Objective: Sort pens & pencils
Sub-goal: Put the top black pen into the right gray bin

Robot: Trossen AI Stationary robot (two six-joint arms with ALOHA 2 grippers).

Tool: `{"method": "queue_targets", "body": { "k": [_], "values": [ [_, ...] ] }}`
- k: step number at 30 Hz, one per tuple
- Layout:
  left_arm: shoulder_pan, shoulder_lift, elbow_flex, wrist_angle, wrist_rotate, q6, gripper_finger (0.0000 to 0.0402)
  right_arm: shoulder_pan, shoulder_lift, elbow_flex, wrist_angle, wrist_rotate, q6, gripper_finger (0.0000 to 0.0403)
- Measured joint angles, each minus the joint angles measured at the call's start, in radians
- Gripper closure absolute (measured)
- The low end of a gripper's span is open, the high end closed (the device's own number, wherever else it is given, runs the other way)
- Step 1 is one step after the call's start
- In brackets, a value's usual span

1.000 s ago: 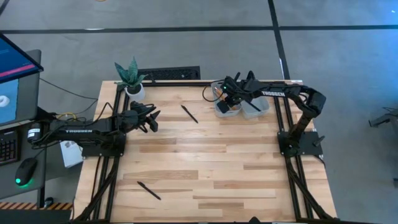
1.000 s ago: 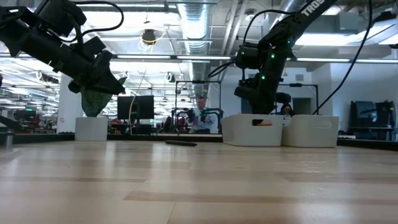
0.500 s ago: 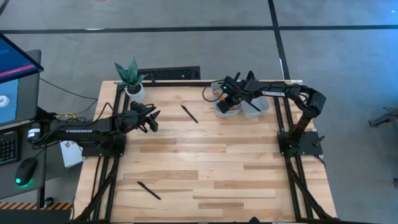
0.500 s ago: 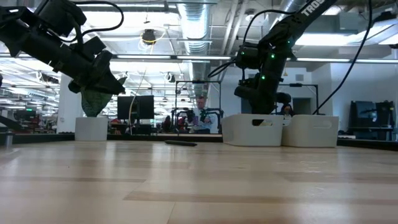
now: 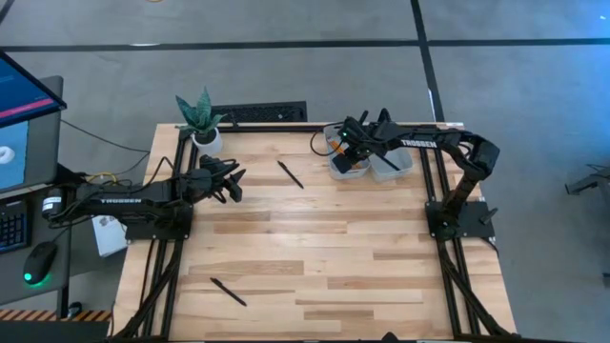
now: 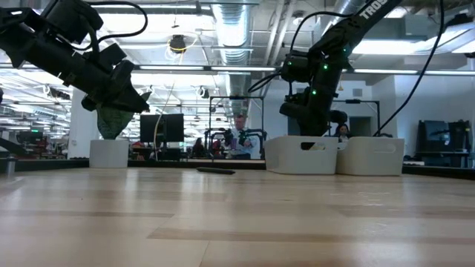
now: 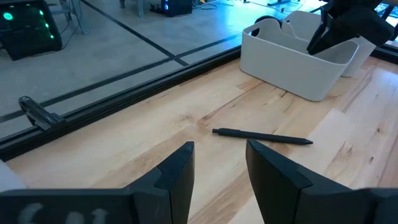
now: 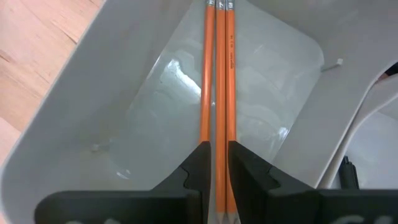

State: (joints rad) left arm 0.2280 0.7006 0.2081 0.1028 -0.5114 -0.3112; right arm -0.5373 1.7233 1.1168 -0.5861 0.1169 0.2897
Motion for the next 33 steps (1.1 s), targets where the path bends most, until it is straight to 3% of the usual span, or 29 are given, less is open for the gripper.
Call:
{"method": "queue_targets", "body": {
  "k": [21, 33],
  "values": [
    [0.0, 0.0, 0.0, 0.0, -0.024, 0.0, 0.0266, 0.0, -0.013, 0.002, -0.01, -0.01, -0.001, 0.0325],
    [0.0, 0.0, 0.0, 0.015, -0.024, -0.012, 0.0266, 0.009, -0.024, 0.175, -0.158, -0.011, -0.007, 0.0325]
  ]
}}
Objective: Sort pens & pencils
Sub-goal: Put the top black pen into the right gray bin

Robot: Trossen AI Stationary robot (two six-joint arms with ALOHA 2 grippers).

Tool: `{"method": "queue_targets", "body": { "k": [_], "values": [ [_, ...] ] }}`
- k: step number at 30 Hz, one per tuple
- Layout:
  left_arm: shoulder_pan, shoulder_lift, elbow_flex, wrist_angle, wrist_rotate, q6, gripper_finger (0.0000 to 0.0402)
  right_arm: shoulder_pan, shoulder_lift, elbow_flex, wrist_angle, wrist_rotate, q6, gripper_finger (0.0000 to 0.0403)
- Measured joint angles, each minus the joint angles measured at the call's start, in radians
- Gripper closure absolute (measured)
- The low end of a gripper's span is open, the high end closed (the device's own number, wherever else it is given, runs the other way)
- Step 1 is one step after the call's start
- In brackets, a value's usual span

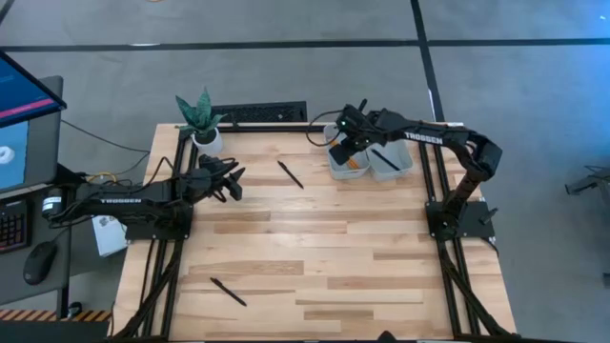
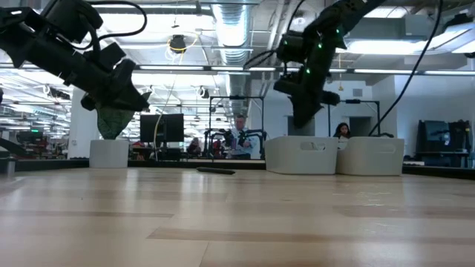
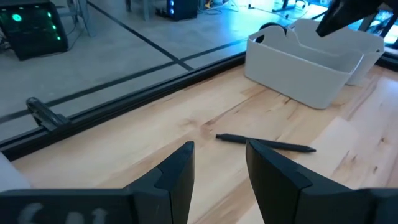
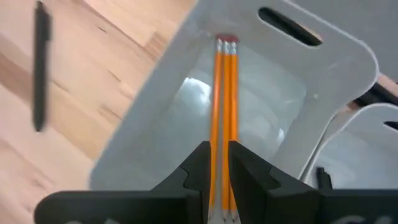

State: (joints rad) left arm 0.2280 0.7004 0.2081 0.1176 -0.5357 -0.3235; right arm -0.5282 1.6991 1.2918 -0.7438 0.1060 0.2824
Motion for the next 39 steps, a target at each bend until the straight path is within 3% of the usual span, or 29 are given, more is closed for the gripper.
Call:
{"method": "queue_targets", "body": {
  "k": [14, 33, 39],
  "values": [
    [0.0, 0.0, 0.0, 0.008, 0.0, -0.03, 0.0266, 0.081, 0.0, 0.247, -0.115, -0.001, -0.048, 0.0325],
    [0.0, 0.0, 0.0, 0.008, -0.001, -0.107, 0.0266, 0.261, -0.001, 0.398, -0.264, -0.001, -0.058, 0.0325],
    [0.0, 0.0, 0.0, 0.008, -0.057, -0.136, 0.0266, 0.288, -0.026, 0.406, -0.316, 0.001, -0.081, 0.0325]
  ]
}}
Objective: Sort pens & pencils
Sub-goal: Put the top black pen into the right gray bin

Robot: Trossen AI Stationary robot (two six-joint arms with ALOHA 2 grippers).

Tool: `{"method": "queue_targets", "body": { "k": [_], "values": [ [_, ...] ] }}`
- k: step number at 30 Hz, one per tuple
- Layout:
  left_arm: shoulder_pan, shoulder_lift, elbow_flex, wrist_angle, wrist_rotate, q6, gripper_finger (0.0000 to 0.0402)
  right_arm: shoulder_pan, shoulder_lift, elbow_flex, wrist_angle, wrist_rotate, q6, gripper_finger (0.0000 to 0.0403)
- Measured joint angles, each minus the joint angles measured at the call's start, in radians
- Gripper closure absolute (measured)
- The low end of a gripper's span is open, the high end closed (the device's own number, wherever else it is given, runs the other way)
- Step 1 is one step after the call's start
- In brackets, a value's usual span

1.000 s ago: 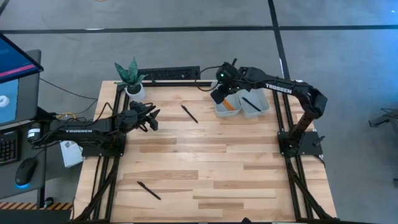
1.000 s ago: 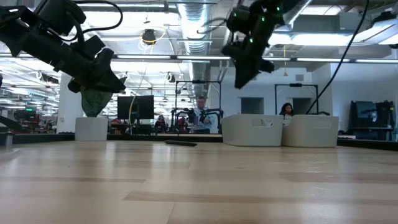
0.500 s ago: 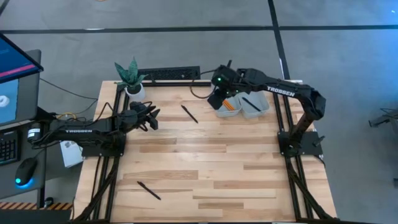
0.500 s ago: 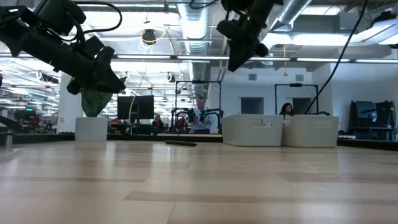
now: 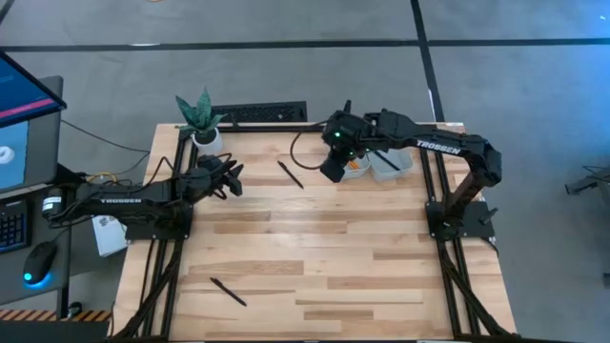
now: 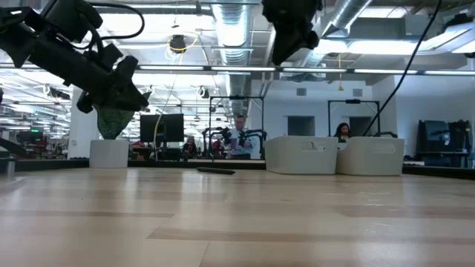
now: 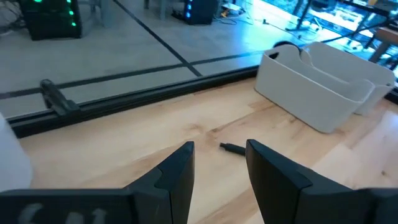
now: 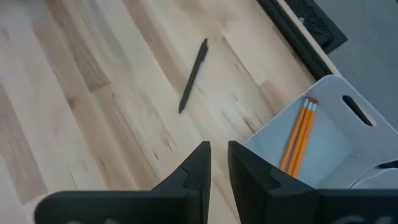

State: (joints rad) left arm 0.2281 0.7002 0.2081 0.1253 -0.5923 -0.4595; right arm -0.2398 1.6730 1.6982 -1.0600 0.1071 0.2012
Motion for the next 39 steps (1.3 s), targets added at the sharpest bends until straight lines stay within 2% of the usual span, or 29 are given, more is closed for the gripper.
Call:
{"method": "queue_targets", "body": {
  "k": [11, 21, 28, 35, 39],
  "values": [
    [0.0, 0.0, 0.0, -0.003, -0.015, -0.069, 0.026, -0.017, -0.127, 0.0, -0.085, 0.086, -0.016, 0.0325],
    [0.0, 0.0, 0.0, 0.0, -0.002, -0.082, 0.0175, -0.065, -0.213, -0.007, -0.166, 0.172, -0.02, 0.0325],
    [0.0, 0.0, 0.0, 0.001, 0.041, -0.291, 0.0154, -0.139, -0.329, -0.171, -0.147, 0.187, -0.019, 0.0325],
    [0.0, 0.0, 0.0, 0.053, 0.067, -0.515, 0.0153, -0.204, -0.465, -0.399, 0.001, 0.185, 0.013, 0.0325],
    [0.0, 0.0, 0.008, 0.104, 0.092, -0.569, 0.0153, -0.22, -0.509, -0.501, 0.066, 0.182, 0.035, 0.0325]
  ]
}}
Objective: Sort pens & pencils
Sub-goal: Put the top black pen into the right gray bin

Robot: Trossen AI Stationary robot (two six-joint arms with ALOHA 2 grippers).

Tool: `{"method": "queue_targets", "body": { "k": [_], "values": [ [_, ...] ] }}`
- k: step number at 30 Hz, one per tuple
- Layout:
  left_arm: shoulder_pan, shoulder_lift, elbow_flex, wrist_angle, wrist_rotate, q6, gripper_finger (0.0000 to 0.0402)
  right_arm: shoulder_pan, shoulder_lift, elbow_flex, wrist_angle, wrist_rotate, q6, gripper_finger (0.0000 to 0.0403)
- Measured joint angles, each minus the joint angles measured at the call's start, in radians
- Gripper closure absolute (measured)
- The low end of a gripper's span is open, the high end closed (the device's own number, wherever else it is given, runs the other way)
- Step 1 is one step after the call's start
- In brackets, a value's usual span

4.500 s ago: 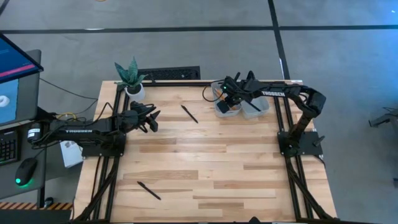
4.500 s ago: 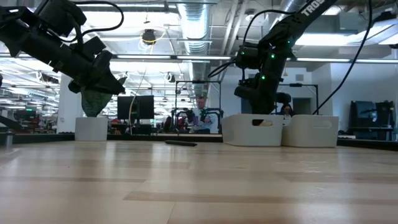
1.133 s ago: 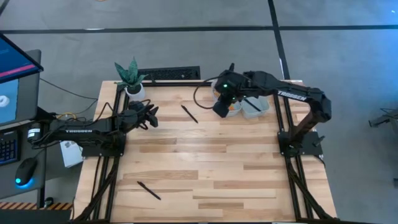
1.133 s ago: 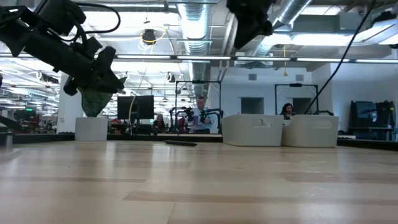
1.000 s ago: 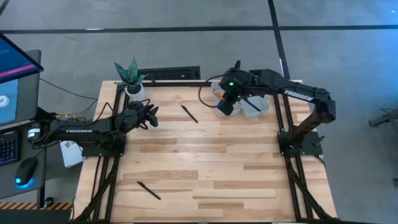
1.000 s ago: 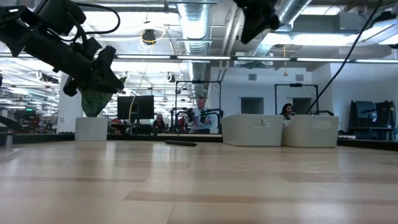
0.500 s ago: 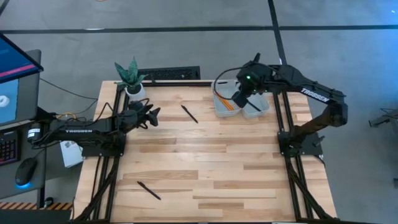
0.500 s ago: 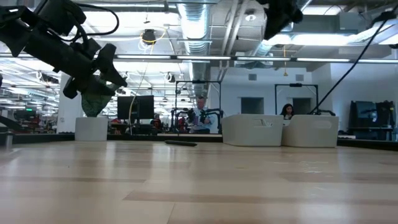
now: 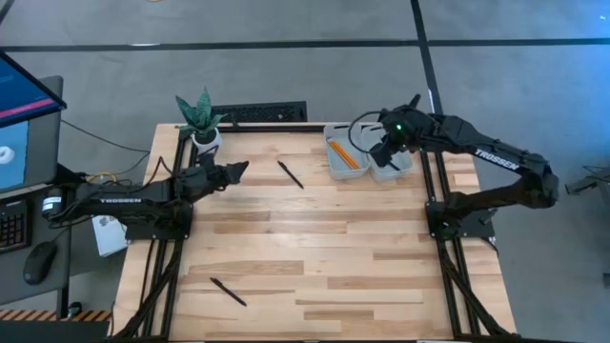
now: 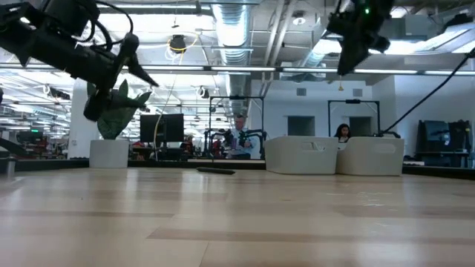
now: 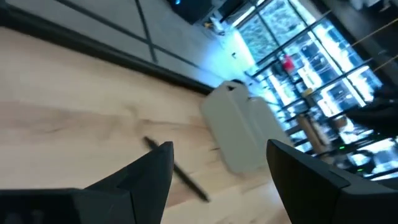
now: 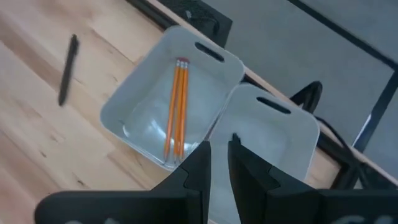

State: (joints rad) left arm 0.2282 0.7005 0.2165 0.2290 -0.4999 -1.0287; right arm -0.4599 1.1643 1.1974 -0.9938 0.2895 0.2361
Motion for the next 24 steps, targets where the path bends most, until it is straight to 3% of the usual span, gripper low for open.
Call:
{"method": "queue_targets", "body": {
  "k": [10, 21, 24],
  "values": [
    [0.0, 0.0, 0.166, -0.054, 0.028, 0.153, 0.0153, 0.01, 0.022, -0.065, 0.073, -0.003, 0.079, 0.0325],
    [0.025, 0.019, 0.417, -0.56, 0.097, 0.022, 0.0153, 0.028, 0.034, -0.065, 0.103, -0.004, 0.14, 0.0325],
    [0.032, 0.055, 0.464, -0.612, 0.099, 0.047, 0.0153, 0.028, 0.034, -0.065, 0.089, -0.004, 0.141, 0.0325]
  ]
}}
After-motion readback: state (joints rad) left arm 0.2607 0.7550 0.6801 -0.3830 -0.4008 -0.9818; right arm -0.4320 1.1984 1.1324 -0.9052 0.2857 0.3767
